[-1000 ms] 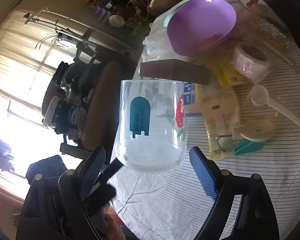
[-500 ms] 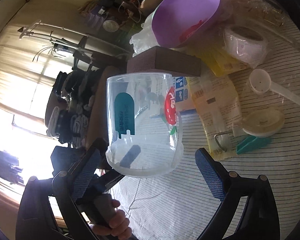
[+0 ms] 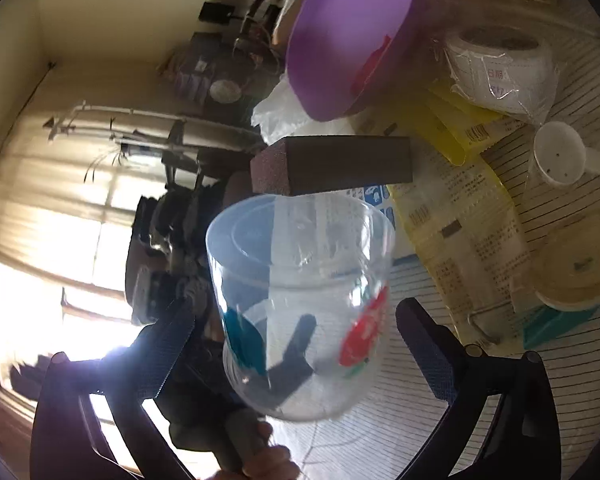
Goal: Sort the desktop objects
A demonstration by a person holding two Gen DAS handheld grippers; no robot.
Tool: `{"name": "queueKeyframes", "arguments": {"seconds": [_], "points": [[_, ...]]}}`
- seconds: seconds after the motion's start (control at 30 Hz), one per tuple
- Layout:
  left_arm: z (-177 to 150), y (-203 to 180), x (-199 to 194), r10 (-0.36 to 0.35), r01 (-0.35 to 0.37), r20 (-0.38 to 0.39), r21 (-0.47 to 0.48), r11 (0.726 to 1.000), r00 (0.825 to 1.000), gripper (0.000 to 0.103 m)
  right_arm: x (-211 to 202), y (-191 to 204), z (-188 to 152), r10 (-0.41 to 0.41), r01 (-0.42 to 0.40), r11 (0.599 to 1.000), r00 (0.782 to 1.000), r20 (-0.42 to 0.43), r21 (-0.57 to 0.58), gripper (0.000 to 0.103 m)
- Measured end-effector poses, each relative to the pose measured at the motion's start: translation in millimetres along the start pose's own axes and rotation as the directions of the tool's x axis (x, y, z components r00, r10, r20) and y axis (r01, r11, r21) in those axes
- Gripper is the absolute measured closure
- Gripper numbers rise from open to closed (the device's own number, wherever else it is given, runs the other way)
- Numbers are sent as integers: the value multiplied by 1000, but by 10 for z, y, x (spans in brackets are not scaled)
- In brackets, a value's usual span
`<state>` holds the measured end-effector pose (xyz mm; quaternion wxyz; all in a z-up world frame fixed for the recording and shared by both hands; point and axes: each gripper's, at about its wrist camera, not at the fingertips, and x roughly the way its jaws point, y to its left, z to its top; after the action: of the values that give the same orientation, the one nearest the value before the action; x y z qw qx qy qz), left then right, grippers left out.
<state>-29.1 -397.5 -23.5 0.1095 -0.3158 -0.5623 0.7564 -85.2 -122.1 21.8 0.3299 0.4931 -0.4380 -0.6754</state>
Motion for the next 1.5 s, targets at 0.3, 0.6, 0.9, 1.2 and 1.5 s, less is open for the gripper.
{"name": "queueKeyframes", "arguments": {"seconds": [0.3, 0.6, 0.9, 1.2, 1.5], "points": [[-100, -41, 186, -30, 32, -120, 11, 999, 992, 0, 162, -98, -46, -12, 11, 1000, 1000, 15, 26, 9], [-444, -433, 82, -121, 149, -241, 104, 983, 963, 0, -559, -343, -291, 157, -174, 956, 983, 91, 235, 9], [-1364, -1257, -400, -20, 180, -288, 539, 823, 957, 0, -1399, -848, -818, 367, -446, 727, 895, 253, 523, 9], [-2384, -1577, -591, 129, 155, -319, 727, 668, 939, 0, -1703, -1075, -1402, 336, -462, 607, 887, 318, 647, 9], [-2469, -1527, -365, 160, 160, -449, 595, 788, 879, 0, -1796, -1094, -1524, 382, -366, 640, 914, 134, 675, 1]]}}
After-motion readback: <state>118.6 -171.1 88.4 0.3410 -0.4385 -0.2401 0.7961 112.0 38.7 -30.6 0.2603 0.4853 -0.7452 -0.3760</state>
